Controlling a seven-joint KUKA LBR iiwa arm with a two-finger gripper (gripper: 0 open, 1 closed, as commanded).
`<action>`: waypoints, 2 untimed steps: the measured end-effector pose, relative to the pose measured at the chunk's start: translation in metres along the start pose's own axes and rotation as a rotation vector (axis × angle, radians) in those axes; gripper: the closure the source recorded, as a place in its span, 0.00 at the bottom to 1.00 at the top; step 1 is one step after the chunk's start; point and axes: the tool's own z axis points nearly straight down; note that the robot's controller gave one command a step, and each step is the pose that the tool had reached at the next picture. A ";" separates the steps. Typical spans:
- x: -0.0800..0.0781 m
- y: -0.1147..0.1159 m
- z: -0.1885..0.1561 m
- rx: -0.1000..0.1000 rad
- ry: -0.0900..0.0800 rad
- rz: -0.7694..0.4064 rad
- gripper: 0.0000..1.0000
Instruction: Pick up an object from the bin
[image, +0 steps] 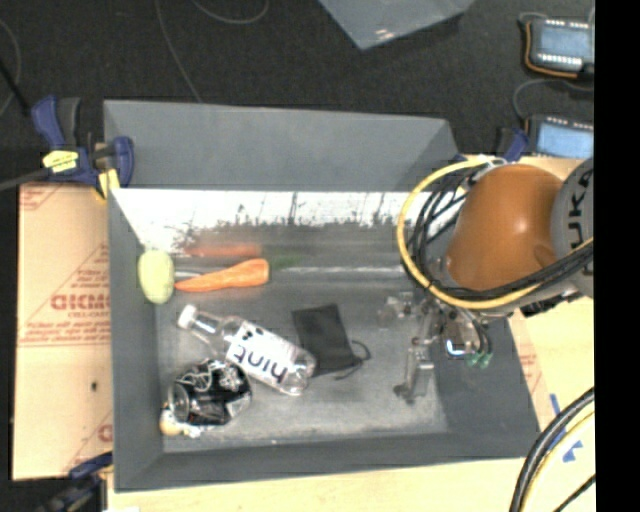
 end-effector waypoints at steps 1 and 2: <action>-0.001 0.000 -0.004 0.001 -0.008 -0.001 0.00; -0.033 0.032 0.021 0.001 -0.011 0.035 0.00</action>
Offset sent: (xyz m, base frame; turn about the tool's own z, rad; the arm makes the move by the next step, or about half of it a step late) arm 0.0492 0.0546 -0.0410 0.0524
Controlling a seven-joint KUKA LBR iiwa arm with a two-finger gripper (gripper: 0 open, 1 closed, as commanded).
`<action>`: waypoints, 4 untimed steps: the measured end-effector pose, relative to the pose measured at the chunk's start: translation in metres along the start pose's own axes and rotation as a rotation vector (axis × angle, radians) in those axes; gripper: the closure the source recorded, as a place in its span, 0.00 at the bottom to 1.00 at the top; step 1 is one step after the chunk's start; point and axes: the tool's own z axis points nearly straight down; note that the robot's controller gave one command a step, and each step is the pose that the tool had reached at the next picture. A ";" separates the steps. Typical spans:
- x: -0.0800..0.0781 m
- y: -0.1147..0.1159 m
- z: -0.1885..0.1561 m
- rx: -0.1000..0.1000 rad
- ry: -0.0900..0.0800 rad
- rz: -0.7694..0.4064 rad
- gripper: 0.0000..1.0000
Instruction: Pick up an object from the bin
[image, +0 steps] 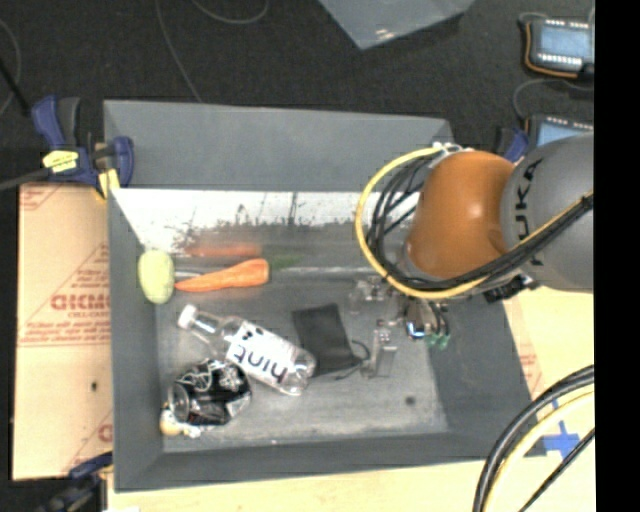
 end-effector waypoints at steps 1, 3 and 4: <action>-0.026 0.008 0.000 -0.004 0.007 -0.004 0.00; -0.026 -0.007 0.025 -0.002 0.001 -0.106 0.00; -0.025 0.000 0.048 -0.002 -0.002 -0.085 0.00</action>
Offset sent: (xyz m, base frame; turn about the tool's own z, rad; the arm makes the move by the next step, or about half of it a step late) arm 0.0224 -0.0066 -0.0592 -0.0091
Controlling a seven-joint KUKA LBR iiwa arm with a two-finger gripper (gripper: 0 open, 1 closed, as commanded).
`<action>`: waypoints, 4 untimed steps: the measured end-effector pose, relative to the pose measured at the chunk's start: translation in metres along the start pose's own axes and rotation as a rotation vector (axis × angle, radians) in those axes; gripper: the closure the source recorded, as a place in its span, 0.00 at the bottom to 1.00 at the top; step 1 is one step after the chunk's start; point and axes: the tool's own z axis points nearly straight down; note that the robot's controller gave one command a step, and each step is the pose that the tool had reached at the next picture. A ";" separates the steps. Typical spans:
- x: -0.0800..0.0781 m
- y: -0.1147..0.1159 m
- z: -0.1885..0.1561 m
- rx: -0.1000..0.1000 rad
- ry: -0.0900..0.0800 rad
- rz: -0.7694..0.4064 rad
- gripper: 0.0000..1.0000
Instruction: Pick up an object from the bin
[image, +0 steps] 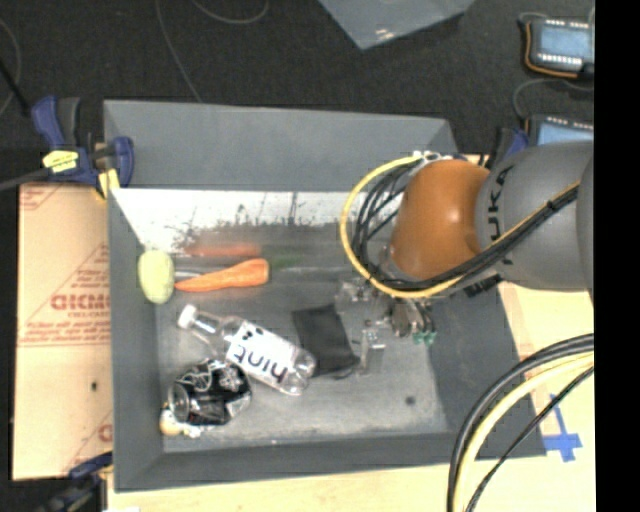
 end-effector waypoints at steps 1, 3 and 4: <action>-0.003 0.009 0.017 0.000 0.001 0.131 0.00; -0.003 0.027 0.038 0.000 0.001 0.189 0.00; -0.023 0.053 0.047 0.002 -0.006 0.055 1.00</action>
Offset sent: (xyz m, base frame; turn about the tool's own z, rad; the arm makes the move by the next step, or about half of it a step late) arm 0.0031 0.0207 -0.0486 0.0447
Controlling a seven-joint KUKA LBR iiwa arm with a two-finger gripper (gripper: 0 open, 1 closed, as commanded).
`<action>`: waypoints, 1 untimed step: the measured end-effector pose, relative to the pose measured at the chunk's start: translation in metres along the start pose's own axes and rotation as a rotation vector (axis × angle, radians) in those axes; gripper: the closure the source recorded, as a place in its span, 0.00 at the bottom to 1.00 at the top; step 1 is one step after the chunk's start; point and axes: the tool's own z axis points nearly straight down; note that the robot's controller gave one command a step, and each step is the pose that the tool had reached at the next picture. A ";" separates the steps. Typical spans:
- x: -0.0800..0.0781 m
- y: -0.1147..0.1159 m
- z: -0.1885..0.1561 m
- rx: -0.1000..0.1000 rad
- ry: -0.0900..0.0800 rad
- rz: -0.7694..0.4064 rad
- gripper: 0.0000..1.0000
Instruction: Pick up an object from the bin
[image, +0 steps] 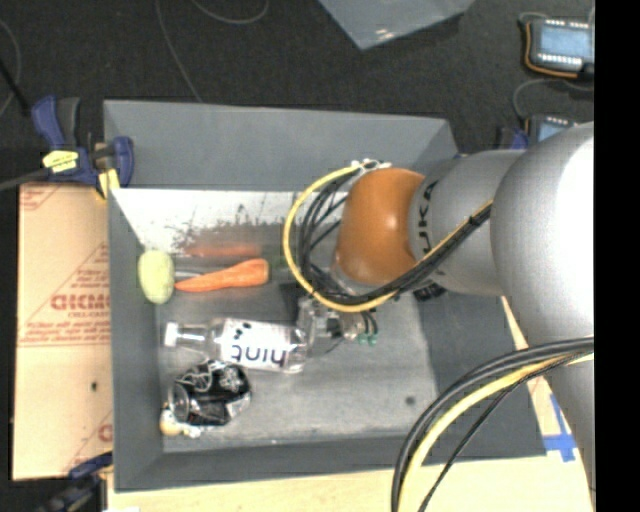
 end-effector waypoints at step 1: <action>0.000 0.000 0.000 0.000 0.000 -0.001 1.00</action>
Offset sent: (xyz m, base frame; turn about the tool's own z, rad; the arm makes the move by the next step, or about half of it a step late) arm -0.0050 0.0048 0.0066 -0.1633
